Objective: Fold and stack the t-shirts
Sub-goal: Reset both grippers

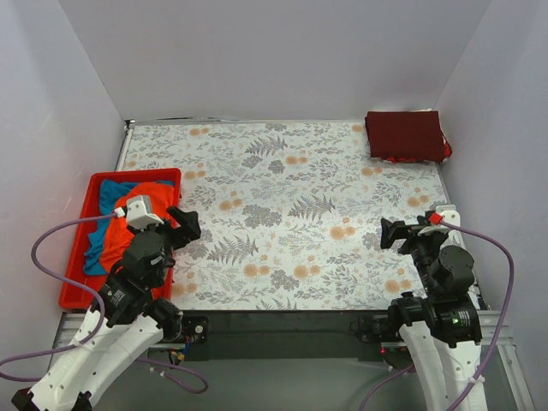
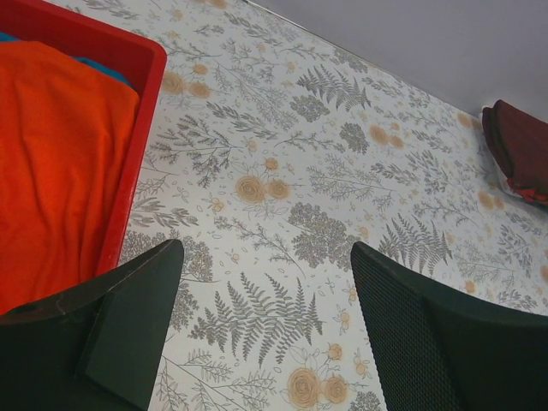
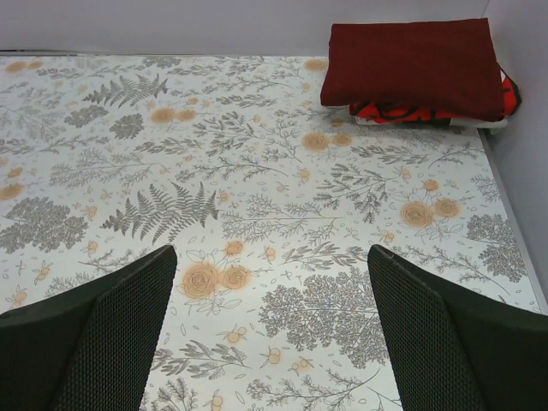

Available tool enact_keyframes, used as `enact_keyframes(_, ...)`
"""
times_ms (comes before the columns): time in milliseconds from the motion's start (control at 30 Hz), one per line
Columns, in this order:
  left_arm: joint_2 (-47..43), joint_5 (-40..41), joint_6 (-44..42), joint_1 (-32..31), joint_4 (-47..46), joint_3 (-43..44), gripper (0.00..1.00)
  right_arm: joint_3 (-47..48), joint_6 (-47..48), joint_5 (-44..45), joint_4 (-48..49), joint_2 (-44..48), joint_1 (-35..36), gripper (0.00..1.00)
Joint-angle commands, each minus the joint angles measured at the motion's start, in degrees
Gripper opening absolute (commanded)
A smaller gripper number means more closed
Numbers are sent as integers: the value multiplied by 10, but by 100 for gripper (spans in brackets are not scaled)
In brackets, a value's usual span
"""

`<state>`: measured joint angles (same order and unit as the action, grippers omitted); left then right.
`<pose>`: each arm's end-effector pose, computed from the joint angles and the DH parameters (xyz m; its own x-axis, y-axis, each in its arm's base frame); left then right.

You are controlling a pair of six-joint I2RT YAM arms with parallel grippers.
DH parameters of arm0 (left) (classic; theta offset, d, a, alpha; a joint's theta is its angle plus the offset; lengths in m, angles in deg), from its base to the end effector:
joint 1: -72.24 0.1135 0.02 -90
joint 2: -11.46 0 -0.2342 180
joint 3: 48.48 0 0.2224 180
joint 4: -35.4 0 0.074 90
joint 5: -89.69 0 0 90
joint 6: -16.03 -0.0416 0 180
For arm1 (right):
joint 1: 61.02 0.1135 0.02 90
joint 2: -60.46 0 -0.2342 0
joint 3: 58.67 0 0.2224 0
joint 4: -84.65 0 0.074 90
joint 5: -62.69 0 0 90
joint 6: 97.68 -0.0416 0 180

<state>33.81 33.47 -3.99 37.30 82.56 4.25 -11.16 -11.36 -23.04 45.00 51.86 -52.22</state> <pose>0.0946 -0.0379 0.2837 -0.1183 -0.8700 -0.4786 -0.2088 0.4930 -0.8446 0.0765 0.0087 0.2867 -0.0178 0.0620 -0.9979 -0.0780 0.9949 0.0632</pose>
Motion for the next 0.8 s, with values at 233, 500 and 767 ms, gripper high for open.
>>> enact_keyframes(233,21,24,5,0,-2,-10,80,-3,-17,-12,32,9,21,98)
enact_keyframes(500,36,22,6,1,-4,-10,80,-3,-17,-16,31,-4,21,98)
enact_keyframes(767,53,21,1,7,-9,-8,81,-1,-17,-23,30,-18,27,98)
